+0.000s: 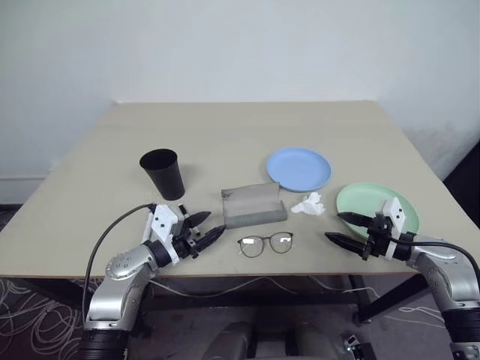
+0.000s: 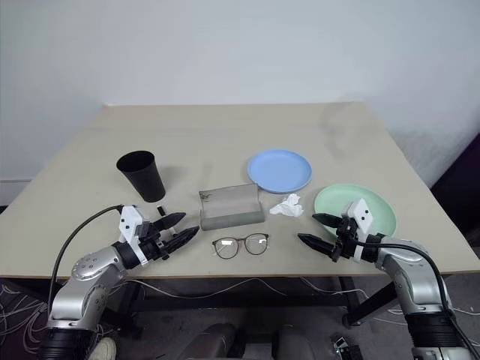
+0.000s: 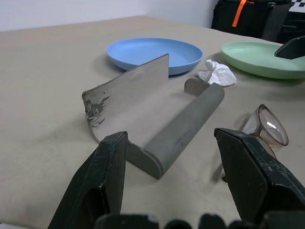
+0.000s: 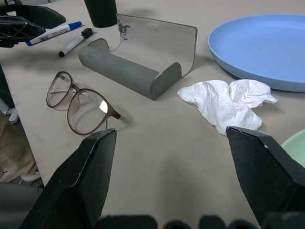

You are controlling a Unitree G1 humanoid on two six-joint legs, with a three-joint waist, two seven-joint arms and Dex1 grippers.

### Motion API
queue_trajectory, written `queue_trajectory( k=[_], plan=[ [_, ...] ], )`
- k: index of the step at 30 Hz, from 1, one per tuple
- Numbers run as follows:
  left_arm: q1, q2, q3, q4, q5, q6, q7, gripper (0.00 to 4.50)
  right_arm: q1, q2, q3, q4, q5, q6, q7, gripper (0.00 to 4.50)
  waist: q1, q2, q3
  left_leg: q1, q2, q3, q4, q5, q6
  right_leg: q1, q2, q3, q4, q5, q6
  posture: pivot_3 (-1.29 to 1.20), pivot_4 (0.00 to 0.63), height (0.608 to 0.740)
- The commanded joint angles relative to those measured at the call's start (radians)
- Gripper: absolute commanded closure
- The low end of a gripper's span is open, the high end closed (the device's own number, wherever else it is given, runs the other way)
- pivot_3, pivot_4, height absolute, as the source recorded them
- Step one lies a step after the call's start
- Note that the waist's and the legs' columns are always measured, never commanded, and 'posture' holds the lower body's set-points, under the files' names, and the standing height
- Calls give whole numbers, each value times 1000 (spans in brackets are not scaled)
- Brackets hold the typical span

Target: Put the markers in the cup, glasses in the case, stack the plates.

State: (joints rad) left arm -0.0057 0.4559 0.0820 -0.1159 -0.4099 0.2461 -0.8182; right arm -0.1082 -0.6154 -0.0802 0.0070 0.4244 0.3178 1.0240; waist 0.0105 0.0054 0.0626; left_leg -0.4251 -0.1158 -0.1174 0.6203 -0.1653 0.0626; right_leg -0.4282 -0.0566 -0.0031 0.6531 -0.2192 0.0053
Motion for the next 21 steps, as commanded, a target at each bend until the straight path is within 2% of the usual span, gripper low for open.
queue_trajectory(
  k=[1, 9, 21],
  plan=[
    [2, 9, 8, -52, -21, 7, -2, 1465, -25, 1, -6, -42, 14, 7, -10, 522, 0, 0, 0, 0, 0, 0, 0, 0, 0, 0, 0, 0, 0, 0, 0, 0, 0, 736],
    [-18, 14, 6, -48, -21, 20, -14, 1465, -39, 4, 6, -92, 12, 28, -46, 522, 1, 0, 0, 0, 0, 0, 0, 0, 0, 0, 0, 0, 0, 0, 0, 0, 0, 736],
    [-65, 41, 22, 17, -31, 8, -79, 1465, 66, 11, -19, -226, 22, 66, -140, 522, 2, 0, 0, 0, 0, 0, 0, 0, 0, 0, 0, 0, 0, 0, 0, 0, 0, 736]
  ],
)
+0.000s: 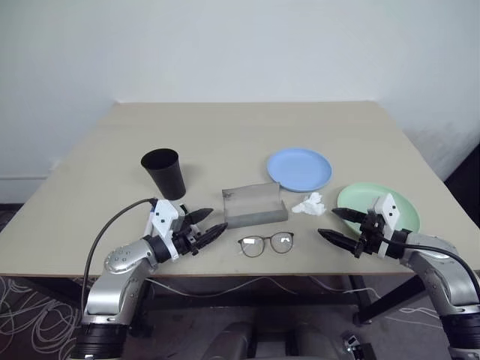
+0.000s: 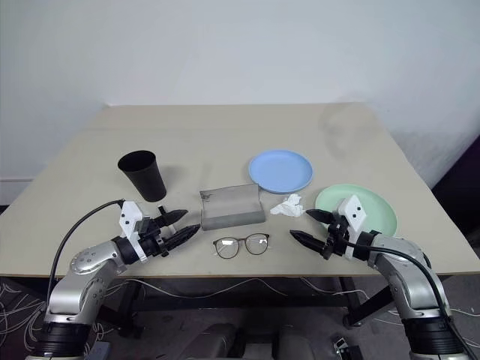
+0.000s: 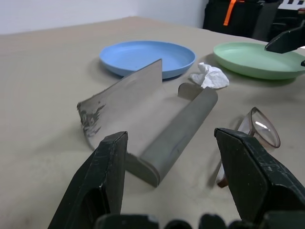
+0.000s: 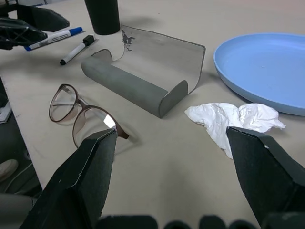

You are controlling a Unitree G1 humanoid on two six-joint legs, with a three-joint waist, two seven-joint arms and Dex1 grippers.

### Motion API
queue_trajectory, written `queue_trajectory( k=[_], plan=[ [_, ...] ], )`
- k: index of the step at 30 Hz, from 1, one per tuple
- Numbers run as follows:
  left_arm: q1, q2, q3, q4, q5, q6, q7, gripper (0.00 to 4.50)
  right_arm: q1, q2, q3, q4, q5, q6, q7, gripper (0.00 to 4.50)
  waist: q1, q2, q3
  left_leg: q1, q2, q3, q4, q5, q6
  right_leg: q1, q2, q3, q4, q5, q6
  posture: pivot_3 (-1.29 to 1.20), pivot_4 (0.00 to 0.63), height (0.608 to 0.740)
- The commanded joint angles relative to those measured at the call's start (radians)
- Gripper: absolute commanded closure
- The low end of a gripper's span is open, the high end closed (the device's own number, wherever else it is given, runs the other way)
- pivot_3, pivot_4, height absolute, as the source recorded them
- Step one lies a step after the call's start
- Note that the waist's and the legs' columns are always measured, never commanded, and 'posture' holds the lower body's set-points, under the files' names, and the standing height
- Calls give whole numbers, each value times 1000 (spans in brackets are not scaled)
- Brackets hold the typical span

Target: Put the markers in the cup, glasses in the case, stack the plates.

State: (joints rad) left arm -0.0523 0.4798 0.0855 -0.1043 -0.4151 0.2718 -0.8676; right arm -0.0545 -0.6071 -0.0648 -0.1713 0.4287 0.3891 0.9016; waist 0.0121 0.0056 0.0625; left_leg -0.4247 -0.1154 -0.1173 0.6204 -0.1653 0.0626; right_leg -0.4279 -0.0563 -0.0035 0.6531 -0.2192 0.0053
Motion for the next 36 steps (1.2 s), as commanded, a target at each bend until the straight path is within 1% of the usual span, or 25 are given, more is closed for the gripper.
queue_trajectory(
  k=[1, 5, 11, 16, 21, 29, 35, 36],
  plan=[
    [-23, 17, 16, 16, -22, -20, -33, 1465, 23, 4, -39, -43, 19, -9, -21, 522, 0, 0, 0, 0, 0, 0, 0, 0, 0, 0, 0, 0, 0, 0, 0, 0, 0, 736],
    [-43, 21, 12, 23, -34, 1, -56, 1465, 61, 1, -62, -62, 32, -12, -33, 522, 0, 0, 0, 0, 0, 0, 0, 0, 0, 0, 0, 0, 0, 0, 0, 0, 0, 736],
    [-63, 29, 5, 40, -31, 2, -80, 1465, 75, 7, -82, -93, 35, -6, -75, 522, -1, 0, 0, 0, 0, 0, 0, 0, 0, 0, 0, 0, 1, 0, 0, 0, 0, 736],
    [-70, 16, -17, 51, -24, 1, -85, 1465, 57, 17, -53, -49, -104, -36, -221, 522, -1, 0, 0, 0, 0, 0, 0, 0, 0, 0, 0, 0, 1, 0, 0, 0, 0, 736],
    [-92, 8, -30, 64, -26, -4, -84, 1465, 39, 54, -18, 4, -196, -51, -318, 522, 0, 0, 0, 1, 0, 0, 0, 0, 0, 0, 0, 0, 1, 0, 0, 0, 0, 736],
    [-88, -12, -64, 16, -37, 12, -93, 1465, 6, 85, 34, 72, -287, -53, -384, 522, -1, 0, 0, 4, 0, 1, 0, 0, 0, 2, 1, 1, 1, 0, 0, 0, 0, 736],
    [-82, -30, -80, -9, -38, 19, -82, 1465, -2, 92, 48, 51, -330, -59, -419, 522, -1, 0, 0, 7, 1, 1, 0, 0, 0, 4, 1, 1, 1, 0, 0, 0, 0, 736],
    [-79, -32, -82, -11, -37, 19, -82, 1432, 0, 93, 51, 43, -336, -58, -424, 701, -1, 0, 0, 7, 1, 1, 0, 0, 0, 4, 1, 1, 2, 0, 0, 0, 0, 736]
  ],
)
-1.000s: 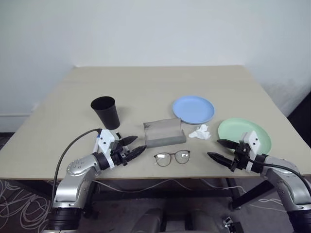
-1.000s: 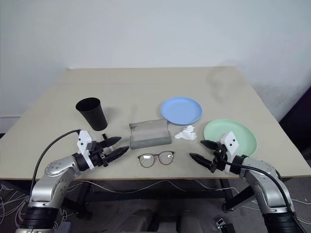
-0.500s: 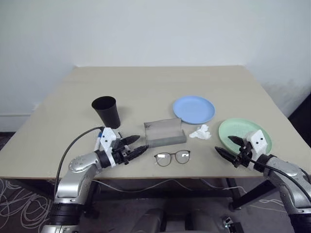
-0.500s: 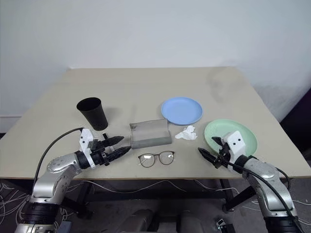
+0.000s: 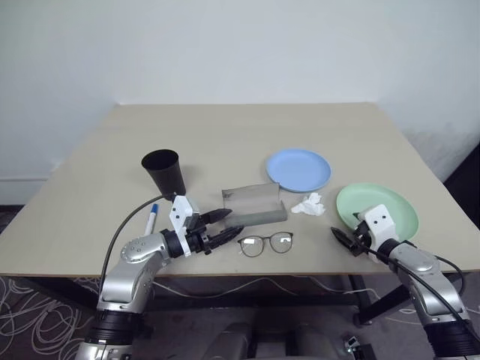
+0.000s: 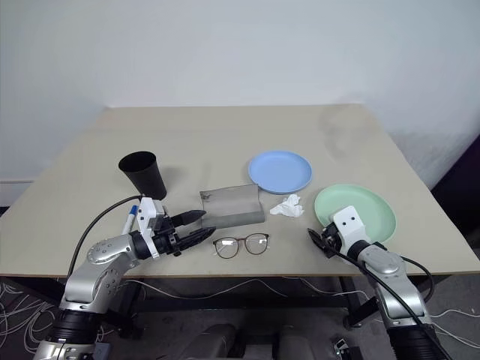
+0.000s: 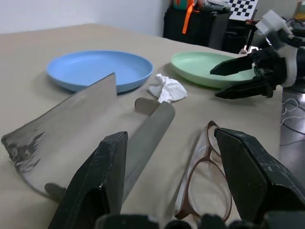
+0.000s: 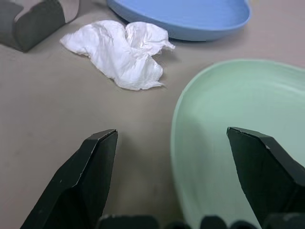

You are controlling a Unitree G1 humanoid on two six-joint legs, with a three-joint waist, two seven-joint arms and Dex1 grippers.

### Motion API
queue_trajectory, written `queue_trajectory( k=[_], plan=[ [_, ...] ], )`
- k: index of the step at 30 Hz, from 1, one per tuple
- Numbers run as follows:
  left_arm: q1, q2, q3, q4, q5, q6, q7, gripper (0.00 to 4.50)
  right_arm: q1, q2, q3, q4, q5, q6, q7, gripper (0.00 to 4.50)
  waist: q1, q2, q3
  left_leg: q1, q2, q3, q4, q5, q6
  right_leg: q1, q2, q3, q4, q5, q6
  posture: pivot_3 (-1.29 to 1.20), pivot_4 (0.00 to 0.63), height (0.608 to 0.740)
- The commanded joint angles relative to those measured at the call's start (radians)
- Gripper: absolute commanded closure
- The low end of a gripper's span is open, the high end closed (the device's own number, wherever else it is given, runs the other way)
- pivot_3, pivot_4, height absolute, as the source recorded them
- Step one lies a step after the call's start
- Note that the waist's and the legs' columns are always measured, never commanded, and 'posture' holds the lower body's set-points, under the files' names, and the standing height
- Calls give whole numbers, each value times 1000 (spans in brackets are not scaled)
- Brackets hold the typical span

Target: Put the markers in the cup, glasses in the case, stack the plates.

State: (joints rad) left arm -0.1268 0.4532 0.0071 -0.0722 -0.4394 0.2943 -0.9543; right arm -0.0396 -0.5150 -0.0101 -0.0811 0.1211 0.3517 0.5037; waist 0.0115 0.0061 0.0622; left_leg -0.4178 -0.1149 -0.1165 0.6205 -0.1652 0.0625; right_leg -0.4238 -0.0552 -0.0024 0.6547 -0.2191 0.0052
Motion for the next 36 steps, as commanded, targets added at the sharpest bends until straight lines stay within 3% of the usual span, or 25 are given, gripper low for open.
queue_trajectory(
  k=[1, 5, 11, 12, 28, 36],
  plan=[
    [-3, -7, -6, -44, -12, -4, 6, 1420, -14, 2, 0, -54, -33, -18, -29, 904, 0, 0, 0, 0, 0, 0, 0, 0, 0, 0, 0, 0, 0, 0, 0, 0, 0, 736],
    [-10, -10, -8, -41, -12, -3, 5, 1420, -18, 3, 14, -69, -54, -10, -40, 2078, 0, 0, 0, 0, 0, 0, 0, 0, 0, 0, 0, 0, 0, 0, 0, 0, 0, 736],
    [-15, -8, -7, -37, -12, -7, 6, 1420, -34, 8, 23, -70, -71, 7, -52, 4359, 0, 0, 0, 1, 0, 0, 0, 0, 0, 0, 0, 0, 0, 0, 0, 0, 0, 736],
    [-15, -7, -6, -37, -12, -8, 7, 1420, -36, 9, 25, -71, -73, 11, -54, 4476, -1, 0, 0, 1, 0, 0, 0, 0, 0, 0, 0, 0, 0, 0, 0, 0, 0, 736],
    [-13, -10, -7, -40, -6, -16, 23, 1420, -98, 1, 34, -63, -139, -1, -74, 4476, -1, 0, 0, 1, 0, 0, 0, 0, 0, 0, 0, 0, 0, 0, 0, 0, 0, 736],
    [-37, -21, 2, -18, -18, -11, 27, 1420, -236, -56, 99, 31, -153, -140, 67, 4476, -3, 0, 0, 2, 0, 1, 0, 0, 0, 0, 0, 0, 0, 0, 0, 0, 0, 736]
  ],
)
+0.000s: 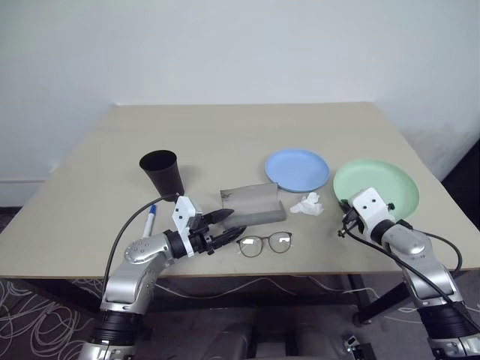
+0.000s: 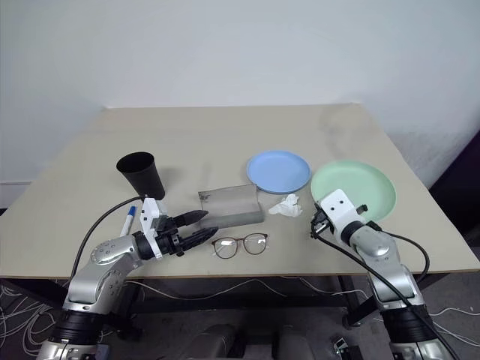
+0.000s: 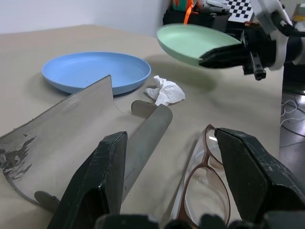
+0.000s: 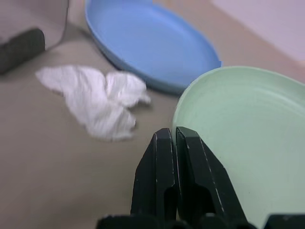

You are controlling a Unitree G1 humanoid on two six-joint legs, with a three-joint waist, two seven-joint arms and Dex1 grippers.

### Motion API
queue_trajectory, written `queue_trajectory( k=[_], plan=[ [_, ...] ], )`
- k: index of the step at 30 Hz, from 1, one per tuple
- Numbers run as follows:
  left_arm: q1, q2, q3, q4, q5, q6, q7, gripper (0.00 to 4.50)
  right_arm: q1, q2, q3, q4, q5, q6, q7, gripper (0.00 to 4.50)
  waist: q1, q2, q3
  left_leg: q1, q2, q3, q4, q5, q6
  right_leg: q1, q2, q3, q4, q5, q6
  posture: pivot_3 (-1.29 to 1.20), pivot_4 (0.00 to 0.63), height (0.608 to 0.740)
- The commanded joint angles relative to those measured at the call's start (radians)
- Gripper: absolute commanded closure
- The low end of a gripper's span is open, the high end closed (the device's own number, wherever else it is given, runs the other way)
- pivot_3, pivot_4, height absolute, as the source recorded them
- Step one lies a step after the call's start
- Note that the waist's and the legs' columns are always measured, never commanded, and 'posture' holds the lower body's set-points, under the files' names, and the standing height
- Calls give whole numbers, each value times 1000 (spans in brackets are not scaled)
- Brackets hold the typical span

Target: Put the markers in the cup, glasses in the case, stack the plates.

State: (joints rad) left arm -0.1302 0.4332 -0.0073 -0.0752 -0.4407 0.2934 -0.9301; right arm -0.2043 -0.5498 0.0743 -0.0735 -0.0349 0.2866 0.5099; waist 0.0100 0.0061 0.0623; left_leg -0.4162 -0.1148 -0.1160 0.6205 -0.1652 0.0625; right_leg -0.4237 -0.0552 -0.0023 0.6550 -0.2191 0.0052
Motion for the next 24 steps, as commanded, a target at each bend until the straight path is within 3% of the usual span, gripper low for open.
queue_trajectory(
  k=[1, 6, 13, 18, 24],
  plan=[
    [-38, -1, 16, -12, -17, -10, 2, 1420, -101, -25, 24, 50, 7, -98, 88, 4476, -2, 0, 0, 0, 0, 0, 0, 0, 0, 0, 0, 0, 0, 0, 0, 0, 0, 736],
    [-66, -8, 11, 10, -14, -15, 0, 1420, -297, 8, 75, 293, 24, -228, 210, 4476, -6, 0, 0, 1, 0, 0, 0, 0, 0, 2, 0, -1, 0, 0, 0, 0, 0, 736],
    [-47, -17, 18, -15, -13, -20, 22, 1420, -614, 128, 106, 819, 7, -435, 311, 4476, -9, -1, 0, 5, 1, 0, 0, 0, 0, 3, 2, 0, 0, 1, 0, 0, 0, 736],
    [-16, -9, 33, -45, -17, -19, 42, 1420, -747, 196, 105, 1068, -12, -516, 344, 4476, -9, -1, 0, 5, 1, 0, 0, 0, 0, 2, 4, 2, 0, 1, 0, 0, 0, 736],
    [11, -8, 43, -80, -17, -14, 64, 1420, -828, 253, 93, 1229, -30, -553, 348, 4476, -10, 0, 0, 5, 1, 1, 0, 1, -1, 0, 5, 4, 1, 2, -2, 0, 0, 736]
  ],
)
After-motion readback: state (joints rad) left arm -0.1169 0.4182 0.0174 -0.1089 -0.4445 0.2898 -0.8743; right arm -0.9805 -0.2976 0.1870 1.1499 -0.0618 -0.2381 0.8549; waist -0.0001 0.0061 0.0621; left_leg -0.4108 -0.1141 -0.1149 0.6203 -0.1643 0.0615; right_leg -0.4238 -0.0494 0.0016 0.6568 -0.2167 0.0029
